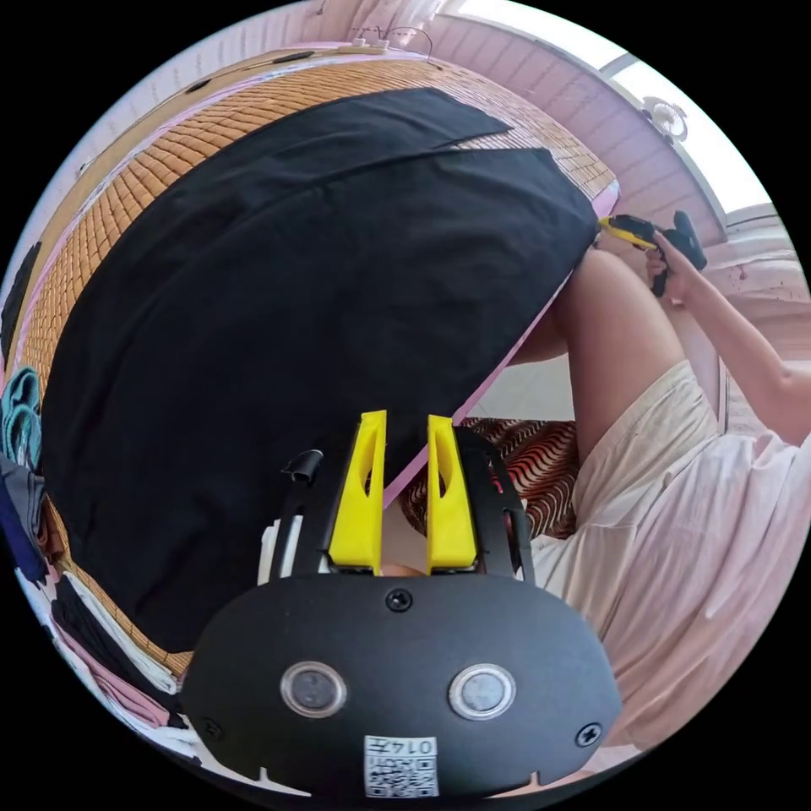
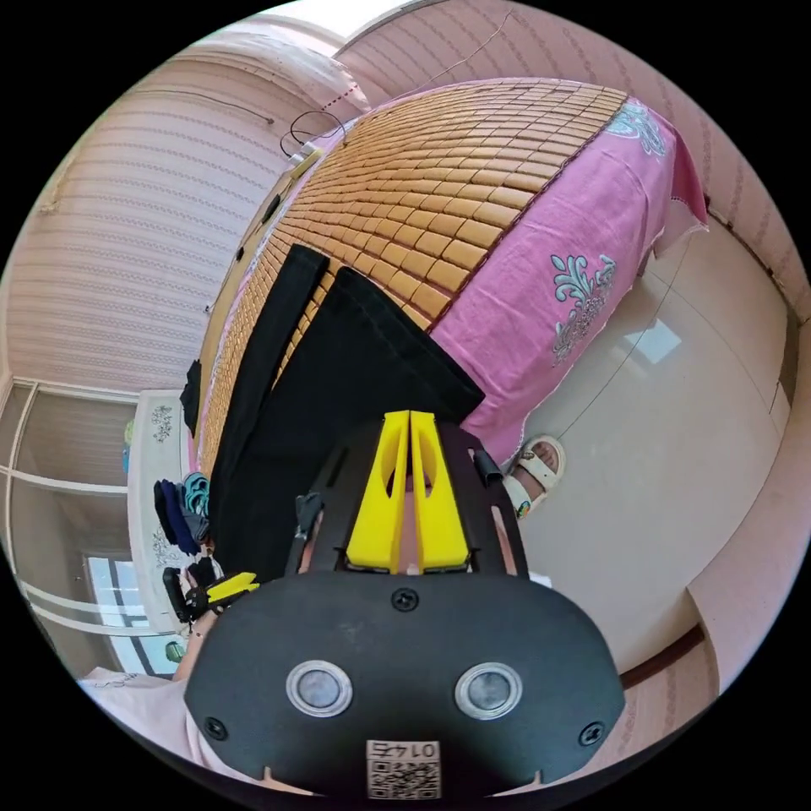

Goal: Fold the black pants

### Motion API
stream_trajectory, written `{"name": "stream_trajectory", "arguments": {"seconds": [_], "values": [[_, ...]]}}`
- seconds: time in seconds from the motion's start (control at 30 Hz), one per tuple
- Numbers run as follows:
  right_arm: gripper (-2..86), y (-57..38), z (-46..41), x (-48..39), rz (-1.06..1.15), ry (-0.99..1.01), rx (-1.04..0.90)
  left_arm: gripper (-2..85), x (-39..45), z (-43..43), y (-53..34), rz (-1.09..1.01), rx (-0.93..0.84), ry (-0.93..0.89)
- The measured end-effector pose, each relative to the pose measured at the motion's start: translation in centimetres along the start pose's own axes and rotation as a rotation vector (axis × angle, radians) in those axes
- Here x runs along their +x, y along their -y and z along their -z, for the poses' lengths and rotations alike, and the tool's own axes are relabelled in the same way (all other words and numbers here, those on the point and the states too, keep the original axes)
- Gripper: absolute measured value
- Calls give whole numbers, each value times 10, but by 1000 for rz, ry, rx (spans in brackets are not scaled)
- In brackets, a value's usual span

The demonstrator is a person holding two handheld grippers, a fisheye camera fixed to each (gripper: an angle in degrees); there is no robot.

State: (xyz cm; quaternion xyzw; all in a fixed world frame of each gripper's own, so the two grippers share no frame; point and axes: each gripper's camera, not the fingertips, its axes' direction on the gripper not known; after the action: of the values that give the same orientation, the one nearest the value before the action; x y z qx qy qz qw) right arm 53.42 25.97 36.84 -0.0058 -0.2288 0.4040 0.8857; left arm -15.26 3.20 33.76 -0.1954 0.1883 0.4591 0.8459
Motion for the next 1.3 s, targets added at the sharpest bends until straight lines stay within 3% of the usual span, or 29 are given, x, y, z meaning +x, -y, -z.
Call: {"name": "stream_trajectory", "arguments": {"seconds": [0.13,0.37,0.57,0.77,0.97,1.1,1.23,1.3], "values": [[7,-3,53,16,58,22,154,8,-7,0,2,45,5,-9],[89,-3,34,92,-93,-55,-38,-9,-2,0,-2,21,12,32],[27,-8,78,98,-45,98,76,-10,-2,8,-18,-18,39,30],[37,-7,102,116,-14,-8,51,-7,-25,12,-52,65,132,-120],[74,-12,111,134,-65,-53,50,34,-85,50,-141,366,379,-232],[104,-14,99,139,-85,-57,-23,50,-146,68,-263,801,578,-144],[58,-14,101,121,-41,-76,-5,72,-191,62,-366,1171,661,-73],[26,-13,108,111,-20,-80,20,90,-206,55,-390,1255,678,-102]]}}
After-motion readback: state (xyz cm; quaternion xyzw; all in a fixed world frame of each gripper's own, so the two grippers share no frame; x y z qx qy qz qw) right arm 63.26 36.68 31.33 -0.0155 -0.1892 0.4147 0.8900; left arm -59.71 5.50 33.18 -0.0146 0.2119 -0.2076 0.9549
